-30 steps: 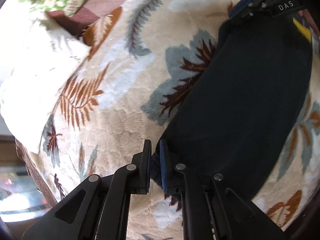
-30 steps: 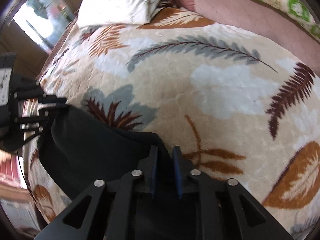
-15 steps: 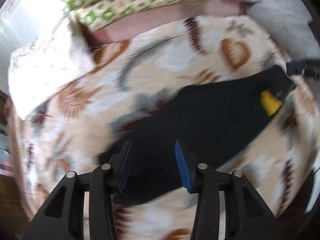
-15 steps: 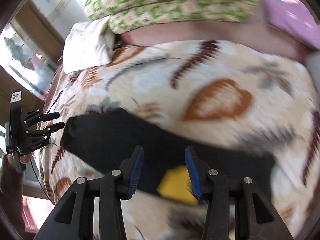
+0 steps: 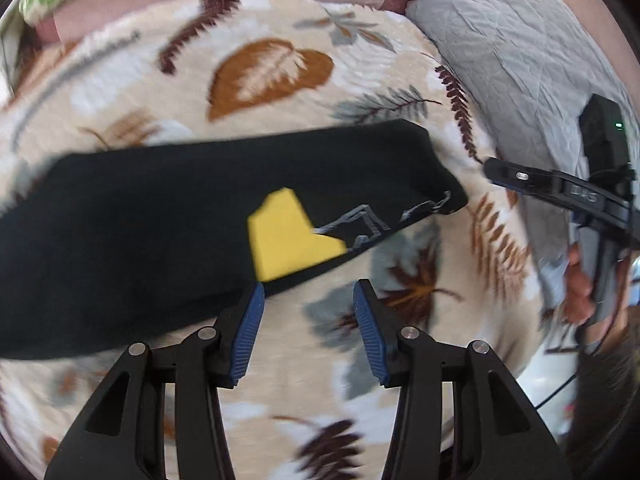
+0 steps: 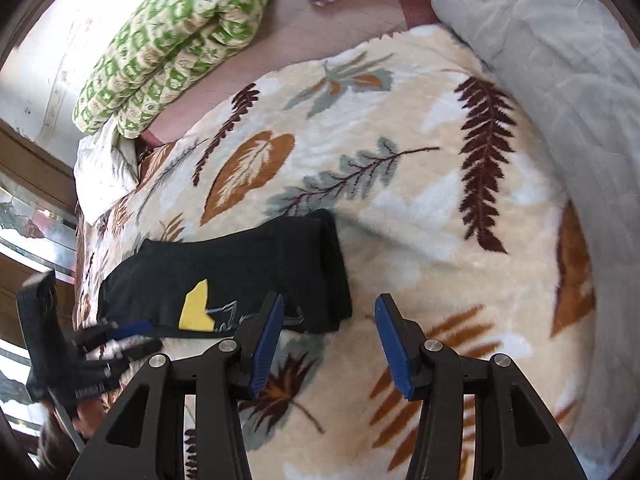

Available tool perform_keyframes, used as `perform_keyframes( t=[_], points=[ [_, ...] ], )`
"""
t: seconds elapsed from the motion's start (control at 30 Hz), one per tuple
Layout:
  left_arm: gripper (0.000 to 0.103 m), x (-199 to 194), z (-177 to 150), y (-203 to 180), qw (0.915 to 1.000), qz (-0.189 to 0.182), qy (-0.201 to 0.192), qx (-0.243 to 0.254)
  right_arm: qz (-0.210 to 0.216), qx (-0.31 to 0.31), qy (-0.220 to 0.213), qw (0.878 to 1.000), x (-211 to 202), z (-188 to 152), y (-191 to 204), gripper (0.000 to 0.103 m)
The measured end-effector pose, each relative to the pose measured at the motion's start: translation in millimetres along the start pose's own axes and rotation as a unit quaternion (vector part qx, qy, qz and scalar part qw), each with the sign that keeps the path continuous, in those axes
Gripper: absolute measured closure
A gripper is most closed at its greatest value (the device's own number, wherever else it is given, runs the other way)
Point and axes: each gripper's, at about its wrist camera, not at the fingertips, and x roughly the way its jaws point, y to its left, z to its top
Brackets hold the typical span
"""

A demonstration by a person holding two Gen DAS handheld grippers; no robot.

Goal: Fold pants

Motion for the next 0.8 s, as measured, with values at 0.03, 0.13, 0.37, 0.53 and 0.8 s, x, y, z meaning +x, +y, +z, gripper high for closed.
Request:
perform_keyframes(
  t=[0.03, 0.13, 0.37, 0.53, 0.8],
  points=[
    [0.058, 4, 1, -3, 1.0, -0.004, 0.0, -0.003, 0.005, -0.001, 0.004, 1.0, 8, 5, -2, 0.053],
    [0.058, 10, 6, -8, 1.0, 0.004, 0.001, 0.001, 0.032, 0.014, 0.007, 0.999, 28, 19, -6, 0.053],
    [0.058, 18, 24, 7, 0.9978, -0.034, -0.003, -0.057, 0.078, 0.023, 0.029, 0.996, 70, 36, 6, 0.056],
    [0.058, 38, 29, -2, 0.9959, -0.043, 0.011, -0.079, 0.02, -0.046, 0.041, 0.998, 76, 40, 27, 0.093],
    [0.058, 43, 23, -18, 0.9846, -0.083, 0.012, -0.153, 0.011, -0.08, 0.021, 0.997, 64, 48, 33, 0.092]
  ],
)
